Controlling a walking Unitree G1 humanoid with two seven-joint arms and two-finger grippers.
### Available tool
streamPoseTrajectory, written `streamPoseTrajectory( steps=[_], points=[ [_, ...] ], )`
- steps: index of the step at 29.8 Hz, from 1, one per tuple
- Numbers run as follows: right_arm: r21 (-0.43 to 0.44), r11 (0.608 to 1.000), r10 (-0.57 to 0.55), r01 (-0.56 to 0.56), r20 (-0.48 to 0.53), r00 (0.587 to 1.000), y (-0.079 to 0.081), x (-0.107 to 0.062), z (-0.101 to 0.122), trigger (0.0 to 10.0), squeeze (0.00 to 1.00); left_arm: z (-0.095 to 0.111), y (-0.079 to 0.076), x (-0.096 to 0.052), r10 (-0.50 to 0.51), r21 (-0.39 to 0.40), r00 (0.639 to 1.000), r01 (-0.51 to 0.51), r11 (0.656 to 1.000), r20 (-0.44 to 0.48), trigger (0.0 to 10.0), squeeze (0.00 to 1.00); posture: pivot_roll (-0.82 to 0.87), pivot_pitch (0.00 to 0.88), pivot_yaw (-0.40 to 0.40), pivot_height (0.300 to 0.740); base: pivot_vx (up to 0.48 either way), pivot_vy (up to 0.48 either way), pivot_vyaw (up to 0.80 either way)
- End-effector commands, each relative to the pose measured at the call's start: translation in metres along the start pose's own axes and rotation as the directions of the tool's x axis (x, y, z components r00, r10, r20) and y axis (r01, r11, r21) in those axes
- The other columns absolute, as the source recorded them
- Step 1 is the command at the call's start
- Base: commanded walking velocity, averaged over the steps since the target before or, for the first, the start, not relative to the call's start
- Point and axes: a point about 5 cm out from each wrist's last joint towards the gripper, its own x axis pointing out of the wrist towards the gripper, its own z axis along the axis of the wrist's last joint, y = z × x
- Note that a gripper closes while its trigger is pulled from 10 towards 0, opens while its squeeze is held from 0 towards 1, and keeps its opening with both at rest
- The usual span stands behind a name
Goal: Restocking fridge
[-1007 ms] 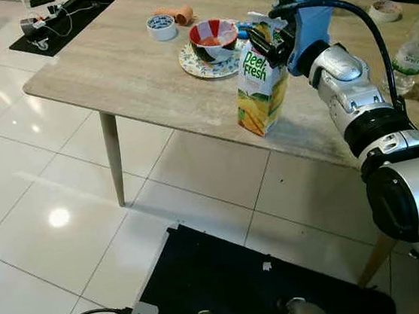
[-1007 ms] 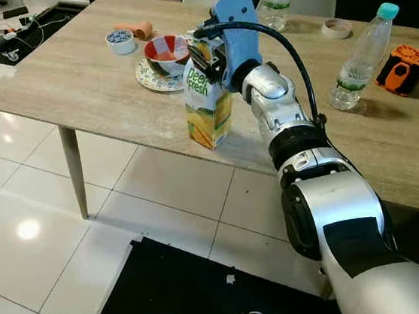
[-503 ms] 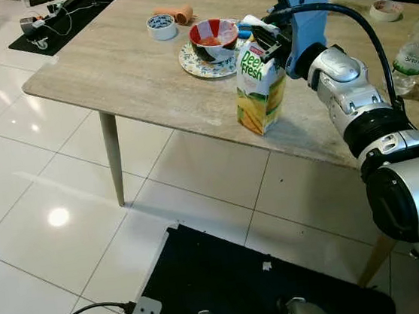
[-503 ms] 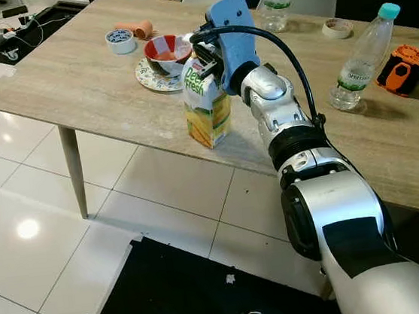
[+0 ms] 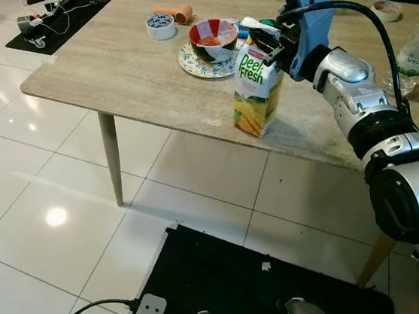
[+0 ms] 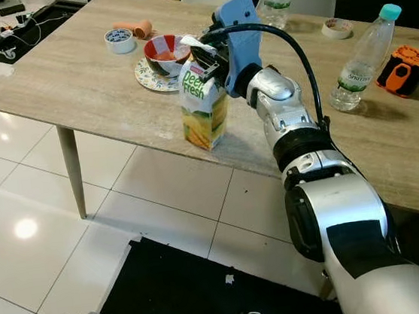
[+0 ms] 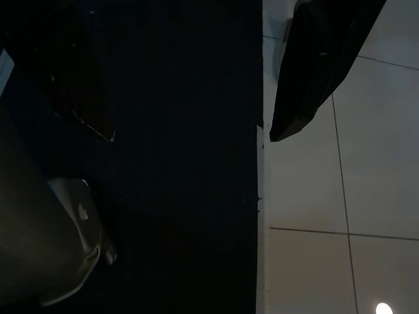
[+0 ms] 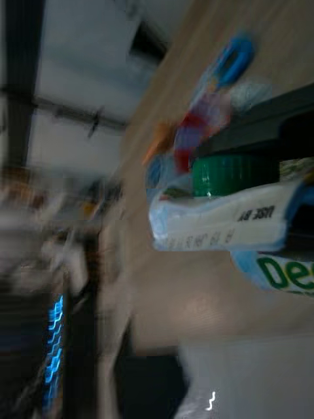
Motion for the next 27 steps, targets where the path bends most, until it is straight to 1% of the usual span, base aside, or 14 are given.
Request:
streamPoseTrajectory(
  steps=[1,5,6,7,8,9,13,16,18,20,22,25,26,27],
  points=[
    [0.019,0.987,0.156,-0.159,0.123,0.98,0.013,0.001,0.017,0.0,0.0,-0.011,-0.008,-0.002,-0.017,-0.007,0.999,0.016,1.0,-0.041,10.0,0.0,0.04,0.095,-0.028,0.74,0.0,0.0,0.0],
    [0.007,0.956,0.291,-0.293,0.116,0.95,0.027,-0.01,0.015,0.0,0.0,-0.014,-0.009,-0.002,-0.019,-0.007,0.998,0.018,1.0,-0.054,10.0,0.0,0.03,0.09,-0.023,0.74,0.0,0.0,0.0],
    [0.019,0.938,0.341,-0.345,0.108,0.934,0.033,-0.016,0.013,2.0,0.0,-0.014,-0.009,-0.002,-0.019,-0.006,0.998,0.019,1.0,-0.057,10.0,0.0,0.03,0.088,-0.02,0.74,0.0,0.0,0.0],
    [0.031,0.921,0.384,-0.388,0.1,0.918,0.039,-0.021,0.011,2.6,0.0,-0.014,-0.008,-0.002,-0.019,-0.006,0.998,0.018,1.0,-0.058,10.0,0.0,0.03,0.086,-0.018,0.74,0.0,0.0,0.0],
    [0.035,0.89,0.452,-0.455,0.062,0.89,0.048,-0.03,0.004,4.2,0.0,-0.014,-0.008,-0.002,-0.016,-0.006,0.998,0.016,1.0,-0.059,10.0,0.0,0.03,0.085,-0.016,0.74,0.0,0.0,0.0],
    [0.045,0.86,0.507,-0.508,0.026,0.861,0.057,-0.037,-0.002,10.0,0.0,-0.014,-0.007,-0.002,-0.013,-0.007,0.998,0.013,1.0,-0.059,10.0,0.0,0.03,0.085,-0.016,0.74,0.0,0.0,0.0],
    [0.141,0.784,0.619,-0.604,-0.115,0.777,0.08,-0.065,-0.034,10.0,0.0,-0.011,0.005,-0.002,0.037,-0.049,0.998,-0.039,0.998,-0.046,10.0,0.0,0.03,0.08,-0.013,0.74,0.0,0.0,0.0],
    [0.171,0.794,0.608,-0.584,-0.217,0.763,0.086,-0.08,-0.054,10.0,0.0,-0.009,0.014,-0.002,0.065,-0.062,0.997,-0.068,0.996,-0.042,10.0,0.0,0.03,0.08,-0.012,0.74,0.0,0.0,0.0],
    [0.141,0.835,0.53,-0.531,-0.461,0.712,0.085,-0.109,-0.094,10.0,0.0,-0.009,0.027,-0.004,0.094,-0.062,0.994,-0.097,0.993,-0.047,10.0,0.0,0.03,0.08,-0.012,0.74,0.0,0.0,0.0],
    [0.141,0.835,0.53,-0.531,-0.461,0.712,0.085,-0.109,-0.094,10.0,0.0,-0.009,0.027,-0.004,0.094,-0.062,0.994,-0.097,0.993,-0.047,10.0,0.0,0.03,0.08,-0.012,0.74,0.0,0.0,0.0],
    [0.155,0.884,0.448,-0.44,-0.547,0.707,0.08,-0.128,-0.113,10.0,0.0,-0.01,0.032,-0.005,0.102,-0.051,0.993,-0.105,0.993,-0.054,10.0,0.0,0.03,0.079,0.001,0.74,0.0,0.0,0.0],
    [0.174,0.906,0.411,-0.386,-0.583,0.701,0.079,-0.139,-0.122,10.0,0.0,-0.011,0.035,-0.005,0.105,-0.048,0.993,-0.108,0.993,-0.056,10.0,0.0,0.03,0.077,0.009,0.74,0.0,0.0,0.0],
    [0.184,0.931,0.356,-0.316,-0.654,0.667,0.078,-0.158,-0.137,10.0,0.0,-0.012,0.037,-0.006,0.108,-0.045,0.992,-0.111,0.993,-0.059,10.0,0.0,0.03,0.077,0.013,0.74,0.0,0.0,0.0],
    [0.161,0.959,0.273,-0.235,-0.755,0.596,0.077,-0.184,-0.157,10.0,0.0,-0.013,0.038,-0.006,0.109,-0.043,0.992,-0.111,0.993,-0.063,10.0,0.0,0.03,0.08,0.016,0.74,0.0,0.0,0.0]
  ],
)
